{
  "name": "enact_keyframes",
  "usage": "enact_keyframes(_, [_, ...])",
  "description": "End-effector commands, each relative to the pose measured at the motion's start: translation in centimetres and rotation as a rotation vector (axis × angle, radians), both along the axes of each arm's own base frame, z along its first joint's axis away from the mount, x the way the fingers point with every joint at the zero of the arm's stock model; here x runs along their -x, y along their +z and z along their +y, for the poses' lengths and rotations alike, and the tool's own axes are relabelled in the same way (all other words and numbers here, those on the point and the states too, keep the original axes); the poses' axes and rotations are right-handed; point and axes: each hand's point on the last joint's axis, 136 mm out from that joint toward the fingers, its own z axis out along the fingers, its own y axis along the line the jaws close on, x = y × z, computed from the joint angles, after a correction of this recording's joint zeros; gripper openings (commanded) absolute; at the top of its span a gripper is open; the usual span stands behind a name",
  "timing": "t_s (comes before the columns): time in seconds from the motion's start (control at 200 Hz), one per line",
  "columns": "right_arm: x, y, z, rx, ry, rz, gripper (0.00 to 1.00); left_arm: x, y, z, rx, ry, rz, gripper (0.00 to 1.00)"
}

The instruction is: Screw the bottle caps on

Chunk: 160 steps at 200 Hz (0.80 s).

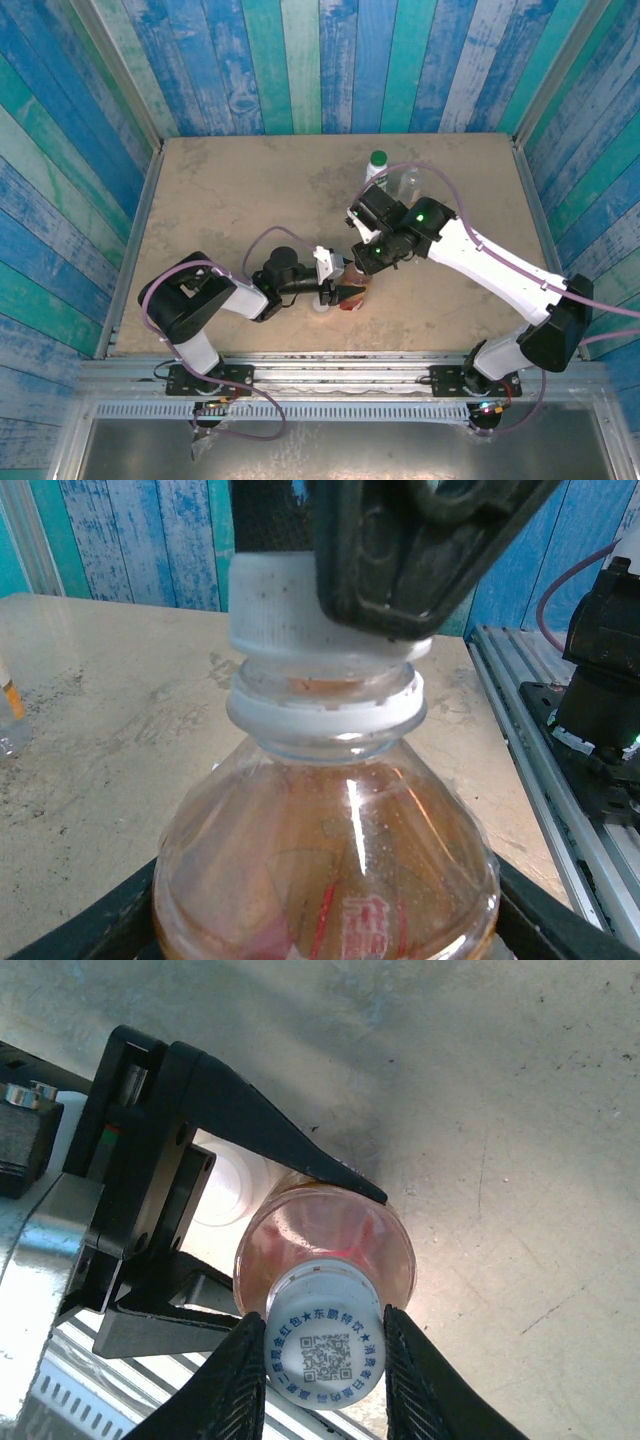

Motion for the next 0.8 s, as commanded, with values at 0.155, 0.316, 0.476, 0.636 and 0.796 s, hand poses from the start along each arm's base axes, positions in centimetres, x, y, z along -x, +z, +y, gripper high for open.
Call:
enact_keyframes(0.155, [-0.5,1.3,-1.2,0.077,0.053,-0.038,0.61,0.1,-2.3,0.3,-0.066,0.009,0.047,0.62])
enact_keyframes(0.316, [0.4,2.6,-1.1,0.037,0.29,-0.104,0.77,0.3,-2.4,0.4,-0.066,0.004,0.049,0.62])
enact_keyframes(0.476, [1.3,3.0,-1.9,0.042,0.57,-0.232,0.78,1.1,-2.4,0.5,-0.063,-0.034,0.052,0.61])
enact_keyframes(0.636, [2.0,2.6,-2.4,0.05,0.822,-0.302,0.71,1.8,-2.7,0.6,-0.078,-0.065,0.058,0.62])
enact_keyframes(0.796, [1.8,2.2,-1.8,0.007,0.922,-0.291,0.6,1.9,-2.8,0.8,-0.093,-0.061,0.049,0.62])
